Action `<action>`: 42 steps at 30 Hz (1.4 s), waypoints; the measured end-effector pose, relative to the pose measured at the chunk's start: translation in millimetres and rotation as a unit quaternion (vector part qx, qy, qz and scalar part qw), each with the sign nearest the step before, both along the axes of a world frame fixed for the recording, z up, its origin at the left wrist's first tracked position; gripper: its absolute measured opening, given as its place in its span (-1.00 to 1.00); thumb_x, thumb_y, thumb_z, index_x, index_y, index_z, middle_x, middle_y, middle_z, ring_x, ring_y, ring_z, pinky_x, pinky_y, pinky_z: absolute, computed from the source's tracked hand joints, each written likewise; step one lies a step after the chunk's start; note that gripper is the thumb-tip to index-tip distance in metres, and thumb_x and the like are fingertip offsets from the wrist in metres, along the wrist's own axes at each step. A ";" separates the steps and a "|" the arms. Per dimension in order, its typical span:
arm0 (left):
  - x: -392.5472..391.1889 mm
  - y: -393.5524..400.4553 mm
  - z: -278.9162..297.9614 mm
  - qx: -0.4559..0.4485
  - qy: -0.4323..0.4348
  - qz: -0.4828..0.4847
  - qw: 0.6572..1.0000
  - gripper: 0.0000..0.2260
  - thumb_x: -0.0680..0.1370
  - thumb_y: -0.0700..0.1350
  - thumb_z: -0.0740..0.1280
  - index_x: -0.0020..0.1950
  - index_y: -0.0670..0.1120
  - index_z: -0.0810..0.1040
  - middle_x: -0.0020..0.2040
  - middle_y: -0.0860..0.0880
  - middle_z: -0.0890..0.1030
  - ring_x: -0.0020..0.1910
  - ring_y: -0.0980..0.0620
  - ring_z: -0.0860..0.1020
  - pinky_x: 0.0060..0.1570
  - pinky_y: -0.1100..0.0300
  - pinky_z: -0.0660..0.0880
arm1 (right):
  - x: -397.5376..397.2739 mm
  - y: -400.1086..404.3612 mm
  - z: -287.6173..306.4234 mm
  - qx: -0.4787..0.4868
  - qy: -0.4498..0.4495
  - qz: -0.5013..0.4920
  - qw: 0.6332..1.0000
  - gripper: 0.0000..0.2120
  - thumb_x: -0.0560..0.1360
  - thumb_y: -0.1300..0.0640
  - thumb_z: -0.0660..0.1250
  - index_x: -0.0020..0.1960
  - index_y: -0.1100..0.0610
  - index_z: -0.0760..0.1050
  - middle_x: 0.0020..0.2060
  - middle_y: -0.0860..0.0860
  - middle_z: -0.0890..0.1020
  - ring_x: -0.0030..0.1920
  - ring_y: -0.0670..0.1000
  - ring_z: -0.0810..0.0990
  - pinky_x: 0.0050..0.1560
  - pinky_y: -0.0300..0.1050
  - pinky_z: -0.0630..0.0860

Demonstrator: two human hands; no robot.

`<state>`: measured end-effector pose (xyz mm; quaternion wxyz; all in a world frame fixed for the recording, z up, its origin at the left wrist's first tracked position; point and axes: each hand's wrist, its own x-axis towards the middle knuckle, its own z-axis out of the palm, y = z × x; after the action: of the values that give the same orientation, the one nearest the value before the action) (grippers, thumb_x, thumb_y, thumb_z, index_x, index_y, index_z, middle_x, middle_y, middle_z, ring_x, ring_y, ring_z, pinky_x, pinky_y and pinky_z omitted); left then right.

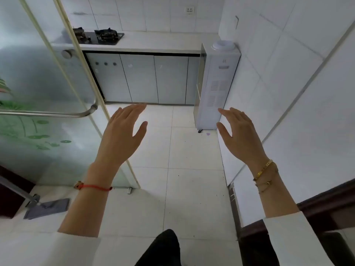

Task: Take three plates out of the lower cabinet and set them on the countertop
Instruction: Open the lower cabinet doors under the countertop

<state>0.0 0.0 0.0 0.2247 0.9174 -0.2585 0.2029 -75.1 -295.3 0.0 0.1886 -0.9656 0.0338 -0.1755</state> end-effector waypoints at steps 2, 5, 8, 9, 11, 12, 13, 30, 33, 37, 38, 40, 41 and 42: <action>4.9 -4.0 -2.5 -0.003 0.001 -0.002 1.000 -0.61 0.61 -0.08 0.25 0.44 -0.12 0.40 0.38 -0.07 0.50 0.39 -0.06 0.44 0.48 -0.02 0.25 | 6.0 -2.4 -1.4 0.000 -0.007 0.001 1.000 -0.58 0.62 0.05 0.18 0.44 0.14 0.34 0.39 0.12 0.46 0.48 0.12 0.31 0.52 0.02 0.15; 12.5 -10.3 -11.2 0.003 0.016 0.002 1.000 -0.61 0.62 -0.08 0.24 0.45 -0.12 0.39 0.37 -0.07 0.50 0.40 -0.05 0.43 0.49 -0.01 0.23 | 16.0 -5.1 -8.7 0.001 0.004 0.001 1.000 -0.59 0.62 0.05 0.18 0.44 0.14 0.35 0.39 0.12 0.47 0.48 0.12 0.32 0.52 0.01 0.14; 27.2 -14.9 -19.0 0.003 0.019 0.004 1.000 -0.61 0.62 -0.08 0.23 0.45 -0.11 0.38 0.38 -0.07 0.50 0.41 -0.05 0.42 0.50 0.00 0.21 | 31.0 -8.8 -16.1 0.003 0.011 -0.003 1.000 -0.58 0.62 0.03 0.18 0.44 0.12 0.35 0.39 0.11 0.46 0.47 0.11 0.32 0.50 0.00 0.16; 32.8 -17.1 -21.9 0.002 0.024 0.006 1.000 -0.61 0.62 -0.09 0.24 0.45 -0.12 0.38 0.38 -0.07 0.50 0.41 -0.06 0.42 0.50 -0.01 0.22 | 36.8 -10.0 -19.5 0.005 0.015 -0.005 1.000 -0.59 0.62 0.03 0.18 0.44 0.12 0.35 0.39 0.11 0.46 0.47 0.12 0.32 0.50 -0.01 0.17; 45.7 -21.6 -28.3 0.002 0.036 0.008 0.999 -0.61 0.62 -0.09 0.24 0.45 -0.12 0.38 0.38 -0.07 0.50 0.41 -0.06 0.42 0.50 -0.02 0.22 | 49.8 -12.8 -27.2 0.007 0.021 -0.004 1.000 -0.59 0.62 0.03 0.19 0.44 0.11 0.35 0.39 0.11 0.47 0.47 0.12 0.33 0.49 -0.02 0.18; 53.3 -24.1 -31.6 0.001 0.041 0.008 0.999 -0.61 0.62 -0.09 0.24 0.45 -0.11 0.38 0.38 -0.07 0.50 0.41 -0.06 0.42 0.50 -0.03 0.22 | 57.3 -14.1 -31.0 0.011 0.024 -0.003 1.000 -0.59 0.62 0.03 0.19 0.44 0.11 0.35 0.38 0.11 0.47 0.47 0.11 0.33 0.48 -0.02 0.18; 62.1 -26.1 -35.0 0.001 0.043 0.008 0.999 -0.61 0.62 -0.09 0.24 0.45 -0.11 0.39 0.38 -0.07 0.50 0.41 -0.06 0.42 0.49 -0.03 0.22 | 65.8 -15.6 -34.7 0.014 0.027 -0.003 1.000 -0.59 0.62 0.03 0.19 0.44 0.11 0.35 0.38 0.11 0.47 0.47 0.11 0.33 0.48 -0.02 0.18; 330.3 -65.6 -32.2 -0.010 0.042 0.039 0.998 -0.63 0.60 -0.10 0.26 0.41 -0.12 0.43 0.35 -0.04 0.53 0.35 -0.04 0.47 0.43 -0.04 0.31 | 341.2 -53.1 -27.1 0.043 0.042 0.009 0.998 -0.62 0.62 0.07 0.18 0.42 0.13 0.37 0.37 0.10 0.48 0.47 0.09 0.31 0.52 0.04 0.22; 368.5 -70.6 -30.3 -0.010 0.044 0.038 0.998 -0.63 0.60 -0.10 0.26 0.41 -0.11 0.43 0.35 -0.04 0.53 0.34 -0.05 0.47 0.40 -0.05 0.35 | 380.9 -56.7 -25.8 0.046 0.044 0.007 0.998 -0.61 0.62 0.07 0.18 0.42 0.13 0.37 0.37 0.11 0.47 0.47 0.10 0.30 0.50 0.04 0.22; 411.2 -75.0 -33.5 -0.010 0.054 0.044 0.998 -0.63 0.60 -0.10 0.27 0.41 -0.11 0.43 0.35 -0.04 0.53 0.34 -0.05 0.47 0.42 -0.04 0.33 | 426.0 -60.9 -30.9 0.048 0.046 0.020 0.998 -0.61 0.62 0.08 0.18 0.42 0.14 0.36 0.37 0.11 0.47 0.47 0.11 0.31 0.52 0.10 0.22; 421.8 -76.3 -34.5 -0.009 0.057 0.046 0.997 -0.63 0.60 -0.10 0.27 0.41 -0.11 0.43 0.35 -0.04 0.53 0.34 -0.05 0.47 0.42 -0.05 0.33 | 437.6 -62.4 -32.5 0.047 0.049 0.023 0.997 -0.61 0.63 0.07 0.18 0.42 0.14 0.36 0.37 0.11 0.47 0.47 0.11 0.31 0.51 0.11 0.22; 444.2 -79.3 -36.8 -0.009 0.055 0.048 0.997 -0.63 0.60 -0.11 0.27 0.41 -0.11 0.43 0.34 -0.05 0.53 0.33 -0.05 0.48 0.40 -0.06 0.35 | 463.1 -66.8 -37.2 0.043 0.053 0.028 0.997 -0.61 0.63 0.07 0.18 0.42 0.15 0.37 0.36 0.11 0.48 0.46 0.11 0.32 0.51 0.10 0.23; 452.3 -80.9 -37.7 -0.011 0.053 0.049 0.997 -0.63 0.60 -0.11 0.28 0.41 -0.11 0.43 0.34 -0.05 0.54 0.33 -0.06 0.48 0.39 -0.06 0.36 | 472.9 -68.7 -39.5 0.039 0.053 0.031 0.997 -0.61 0.62 0.07 0.18 0.42 0.15 0.37 0.36 0.11 0.48 0.46 0.11 0.33 0.51 0.09 0.23; 462.2 -82.9 -38.9 -0.010 0.051 0.051 0.997 -0.63 0.60 -0.11 0.28 0.41 -0.11 0.44 0.33 -0.05 0.54 0.33 -0.06 0.49 0.39 -0.06 0.36 | 485.3 -70.9 -42.3 0.036 0.054 0.034 0.997 -0.61 0.62 0.06 0.18 0.41 0.15 0.37 0.36 0.11 0.48 0.46 0.11 0.33 0.51 0.07 0.23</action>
<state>462.2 -82.9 -38.9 0.2362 0.9363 -0.1970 0.1692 410.2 -366.2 -42.3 0.2274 -0.9668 0.0172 -0.1156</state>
